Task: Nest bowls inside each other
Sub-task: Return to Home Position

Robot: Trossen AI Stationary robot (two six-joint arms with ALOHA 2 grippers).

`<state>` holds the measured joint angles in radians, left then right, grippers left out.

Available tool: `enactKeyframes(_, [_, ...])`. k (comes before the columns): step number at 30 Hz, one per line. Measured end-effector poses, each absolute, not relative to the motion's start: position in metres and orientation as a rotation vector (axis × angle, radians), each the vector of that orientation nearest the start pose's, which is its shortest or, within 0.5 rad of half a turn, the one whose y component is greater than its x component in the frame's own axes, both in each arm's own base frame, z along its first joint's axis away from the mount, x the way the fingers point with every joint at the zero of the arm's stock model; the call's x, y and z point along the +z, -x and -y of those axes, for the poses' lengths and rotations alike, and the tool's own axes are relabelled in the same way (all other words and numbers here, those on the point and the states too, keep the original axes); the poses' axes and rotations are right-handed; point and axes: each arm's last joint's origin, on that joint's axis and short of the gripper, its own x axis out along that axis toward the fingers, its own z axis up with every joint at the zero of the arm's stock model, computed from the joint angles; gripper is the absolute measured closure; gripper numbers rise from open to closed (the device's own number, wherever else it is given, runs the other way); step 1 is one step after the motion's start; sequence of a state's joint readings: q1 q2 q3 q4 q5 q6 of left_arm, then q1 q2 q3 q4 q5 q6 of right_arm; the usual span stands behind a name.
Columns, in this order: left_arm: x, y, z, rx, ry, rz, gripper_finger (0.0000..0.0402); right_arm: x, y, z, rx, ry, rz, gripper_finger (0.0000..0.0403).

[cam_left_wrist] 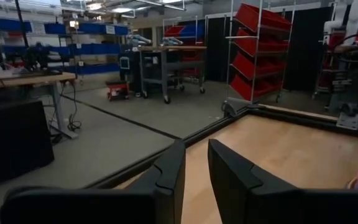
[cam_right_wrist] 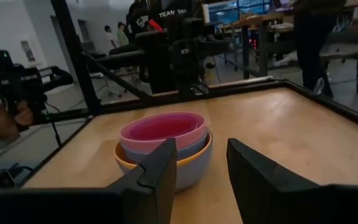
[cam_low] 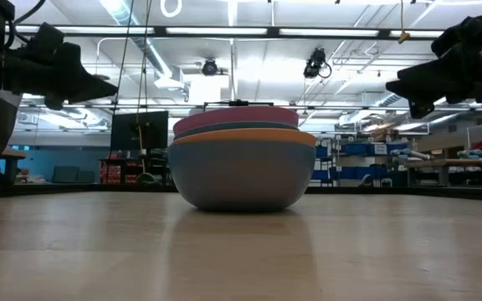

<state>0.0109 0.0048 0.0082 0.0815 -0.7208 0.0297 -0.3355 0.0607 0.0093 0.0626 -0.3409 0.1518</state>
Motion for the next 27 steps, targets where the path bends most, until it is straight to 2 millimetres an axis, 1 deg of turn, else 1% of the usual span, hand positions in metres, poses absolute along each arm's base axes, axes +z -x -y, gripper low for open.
enactKeyframes(27, [0.1726,-0.0898,-0.0201,0.733,0.011,0.07,0.0323,0.1686,-0.097,0.0235,0.008,-0.151,0.019,0.027])
